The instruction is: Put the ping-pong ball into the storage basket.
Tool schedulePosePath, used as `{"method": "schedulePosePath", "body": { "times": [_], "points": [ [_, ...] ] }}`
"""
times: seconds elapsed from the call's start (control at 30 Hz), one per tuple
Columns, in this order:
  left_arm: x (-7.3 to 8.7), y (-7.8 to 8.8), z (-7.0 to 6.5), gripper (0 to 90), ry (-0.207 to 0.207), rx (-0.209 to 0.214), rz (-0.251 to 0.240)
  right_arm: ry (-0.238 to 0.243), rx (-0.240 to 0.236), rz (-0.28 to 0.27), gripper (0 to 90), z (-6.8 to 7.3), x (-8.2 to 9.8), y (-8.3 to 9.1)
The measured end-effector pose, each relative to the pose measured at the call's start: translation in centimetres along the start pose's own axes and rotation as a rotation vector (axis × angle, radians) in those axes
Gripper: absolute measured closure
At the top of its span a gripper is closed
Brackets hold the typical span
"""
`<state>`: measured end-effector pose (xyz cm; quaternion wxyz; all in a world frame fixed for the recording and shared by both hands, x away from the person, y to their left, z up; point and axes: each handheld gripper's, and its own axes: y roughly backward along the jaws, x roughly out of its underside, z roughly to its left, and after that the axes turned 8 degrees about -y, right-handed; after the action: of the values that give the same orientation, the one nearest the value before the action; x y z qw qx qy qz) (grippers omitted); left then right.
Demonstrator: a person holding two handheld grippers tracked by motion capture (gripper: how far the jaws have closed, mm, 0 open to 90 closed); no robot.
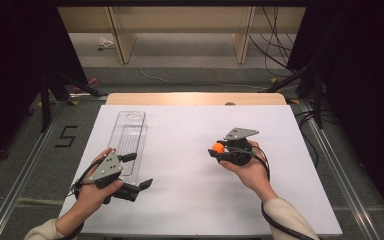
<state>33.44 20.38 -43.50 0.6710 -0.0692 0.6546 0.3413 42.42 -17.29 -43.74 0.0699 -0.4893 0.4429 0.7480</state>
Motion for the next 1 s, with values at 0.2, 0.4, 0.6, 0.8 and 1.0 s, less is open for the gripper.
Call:
{"method": "schedulePosePath", "body": {
  "times": [0.2,0.4,0.6,0.8,1.0],
  "points": [
    [0.0,0.0,0.0,2.3,0.0,0.001,-0.001,0.005,-0.011,-0.009,51.5,0.4,-0.4,-0.2],
    [0.0,0.0,0.0,2.3,-0.001,0.001,-0.002,0.008,-0.023,-0.015,51.5,0.9,-0.9,-0.6],
    [0.0,0.0,0.0,2.3,-0.002,0.001,-0.002,0.011,-0.03,-0.025,51.5,1.2,-1.3,-0.7],
    [0.0,0.0,0.0,2.3,-0.002,0.001,-0.002,0.014,-0.04,-0.028,51.5,1.6,-1.5,-1.0],
    [0.0,0.0,0.0,2.3,-0.003,0.002,-0.003,0.02,-0.048,-0.033,51.5,1.9,-1.9,-1.2]
  ]
}}
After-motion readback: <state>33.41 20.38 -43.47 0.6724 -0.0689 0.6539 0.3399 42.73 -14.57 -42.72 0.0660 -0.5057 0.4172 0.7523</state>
